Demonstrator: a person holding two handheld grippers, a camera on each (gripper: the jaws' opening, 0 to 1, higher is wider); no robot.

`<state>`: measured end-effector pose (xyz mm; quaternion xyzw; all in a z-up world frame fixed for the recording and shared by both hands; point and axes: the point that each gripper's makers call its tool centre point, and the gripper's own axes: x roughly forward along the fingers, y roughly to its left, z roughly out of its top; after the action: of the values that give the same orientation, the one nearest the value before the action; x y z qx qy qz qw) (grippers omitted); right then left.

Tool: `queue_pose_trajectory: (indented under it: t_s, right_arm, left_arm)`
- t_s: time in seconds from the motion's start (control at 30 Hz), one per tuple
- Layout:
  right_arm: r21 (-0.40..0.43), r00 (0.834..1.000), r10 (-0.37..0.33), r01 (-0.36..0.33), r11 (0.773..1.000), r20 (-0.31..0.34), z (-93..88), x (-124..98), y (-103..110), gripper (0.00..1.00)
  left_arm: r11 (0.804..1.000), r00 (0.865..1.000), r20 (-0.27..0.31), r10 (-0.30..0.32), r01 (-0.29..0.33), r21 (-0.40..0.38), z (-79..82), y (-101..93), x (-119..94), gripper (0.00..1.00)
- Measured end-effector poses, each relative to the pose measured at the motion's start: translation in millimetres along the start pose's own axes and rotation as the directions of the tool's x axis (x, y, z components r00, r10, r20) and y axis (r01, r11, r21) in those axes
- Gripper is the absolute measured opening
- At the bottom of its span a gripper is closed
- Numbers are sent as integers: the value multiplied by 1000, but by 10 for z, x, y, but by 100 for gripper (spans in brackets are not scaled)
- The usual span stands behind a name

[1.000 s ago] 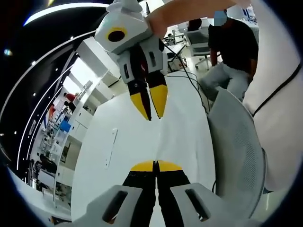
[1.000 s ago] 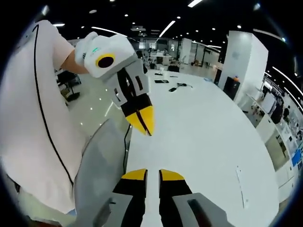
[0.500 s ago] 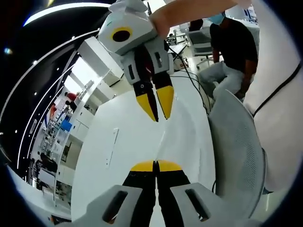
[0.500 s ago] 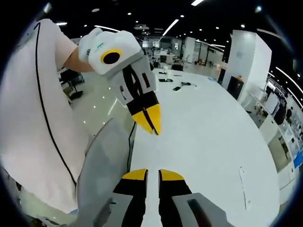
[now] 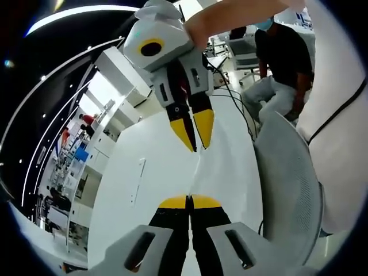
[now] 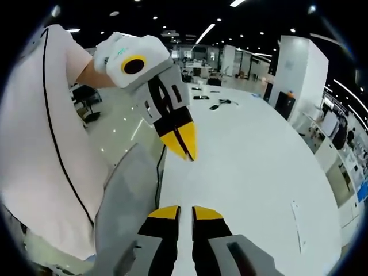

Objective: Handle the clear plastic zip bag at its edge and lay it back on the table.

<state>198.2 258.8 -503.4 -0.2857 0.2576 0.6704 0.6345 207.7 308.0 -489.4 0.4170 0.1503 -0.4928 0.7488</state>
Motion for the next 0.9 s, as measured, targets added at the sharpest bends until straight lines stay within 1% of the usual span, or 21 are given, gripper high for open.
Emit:
queue_pose_trajectory:
  t_s: [0.23, 0.37, 0.43, 0.57, 0.7, 0.77, 0.8, 0.9]
  right_arm:
    - [-6, 1000, 3, -4, 1000, -14, -39, 50, 11, 0]
    - [20, 1000, 7, -6, 1000, -13, -44, 75, 11, 0]
    - [35, 1000, -7, 8, 999, -18, -37, 79, -13, 0]
    - [44, 999, -49, 50, 998, -23, -23, 83, -83, 0]
    - [31, 997, -66, 68, 997, -45, -40, 112, -94, 0]
    - [27, 995, -85, 87, 996, -54, -51, 109, -124, 0]
    - [26, 995, -89, 90, 996, -56, -53, 109, -129, 0]
    - [15, 990, -114, 116, 993, -77, -78, 120, -155, 0]
  left_arm:
    - [1000, 1000, 5, 4, -4, 2, 18, -7, -10, 0]
    - [1000, 1000, 1, 1, -1, -2, 6, -12, -13, 0]
    - [1000, 1000, -6, -9, 9, -20, -19, -26, -7, 0]
    - [999, 1000, -11, -9, 8, -34, -59, -15, 6, 0]
    - [1000, 1000, -15, -12, 11, -27, -81, -31, 23, 0]
    - [999, 1000, -9, -13, 12, -52, -77, -34, 33, 0]
    - [999, 1000, -7, -13, 12, -52, -72, -34, 34, 0]
    - [999, 1000, 15, 4, -4, -36, 5, -23, 36, 7]
